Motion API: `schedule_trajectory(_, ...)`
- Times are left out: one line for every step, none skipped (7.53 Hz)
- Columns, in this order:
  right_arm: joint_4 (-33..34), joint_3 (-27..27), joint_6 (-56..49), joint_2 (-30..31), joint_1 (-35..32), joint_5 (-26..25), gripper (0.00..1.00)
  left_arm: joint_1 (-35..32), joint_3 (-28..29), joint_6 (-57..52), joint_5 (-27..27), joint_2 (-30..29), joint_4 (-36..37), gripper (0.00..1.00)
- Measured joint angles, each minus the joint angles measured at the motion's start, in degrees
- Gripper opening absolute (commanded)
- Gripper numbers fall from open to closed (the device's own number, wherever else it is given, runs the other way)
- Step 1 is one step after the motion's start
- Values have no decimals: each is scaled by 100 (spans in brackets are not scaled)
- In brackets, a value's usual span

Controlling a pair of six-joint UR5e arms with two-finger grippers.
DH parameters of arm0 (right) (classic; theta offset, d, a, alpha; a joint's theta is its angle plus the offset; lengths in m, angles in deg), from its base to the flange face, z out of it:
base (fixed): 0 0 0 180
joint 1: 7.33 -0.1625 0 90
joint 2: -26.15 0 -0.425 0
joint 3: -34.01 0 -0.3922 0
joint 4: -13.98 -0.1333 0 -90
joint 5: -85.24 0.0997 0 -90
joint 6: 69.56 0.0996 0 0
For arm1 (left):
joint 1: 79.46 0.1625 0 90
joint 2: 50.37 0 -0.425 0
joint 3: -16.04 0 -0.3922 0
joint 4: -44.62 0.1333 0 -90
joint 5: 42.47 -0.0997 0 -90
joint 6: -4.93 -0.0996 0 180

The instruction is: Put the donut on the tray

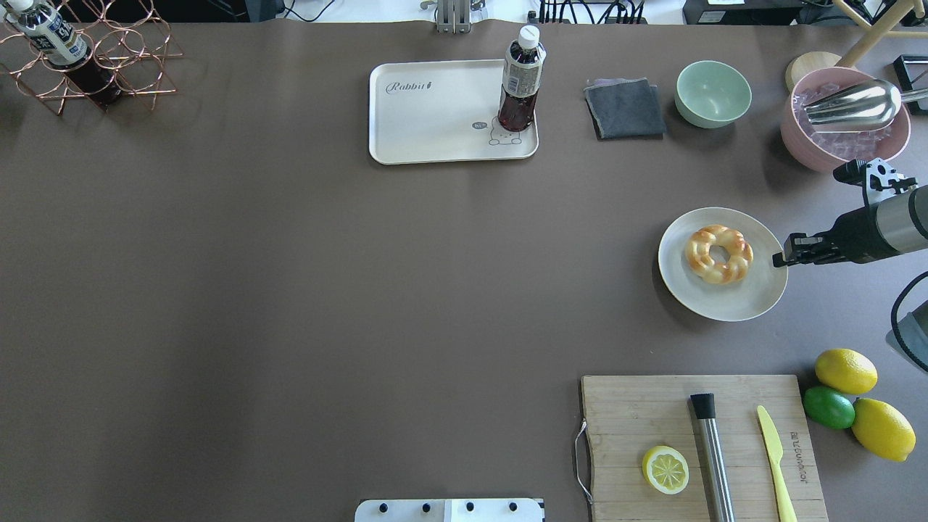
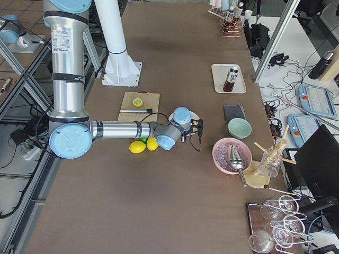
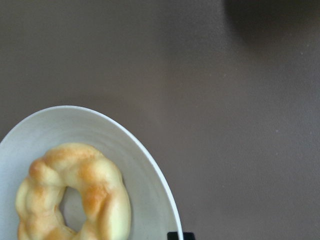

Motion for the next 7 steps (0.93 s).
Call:
schedule_trajectory(14, -67, 13, -14, -130, 106, 0, -4, -5, 2, 0, 2, -23, 98)
schedule_trajectory(96, -235, 64, -22, -277, 228, 0, -5, -20, 19, 1, 1, -31, 97)
schedule_trajectory(251, -506, 227, -30, -367, 316, 0, 5, -39, 102, 15, -23, -40, 97)
schedule_trajectory(479, -838, 444, -53, -399, 366, 0, 83, -57, 397, 100, -127, -112, 97)
schedule_trajectory(800, -1226, 704, -106, -400, 398, 0, 347, -80, 954, 308, -309, -326, 97)
schedule_trajectory(1041, -1579, 991, -139, -352, 406, 0, 772, -107, 1744, 435, -564, -656, 97)
schedule_trajectory(1171, -1834, 1282, -189, -256, 395, 0, 1364, -135, 2832, 470, -979, -1007, 97)
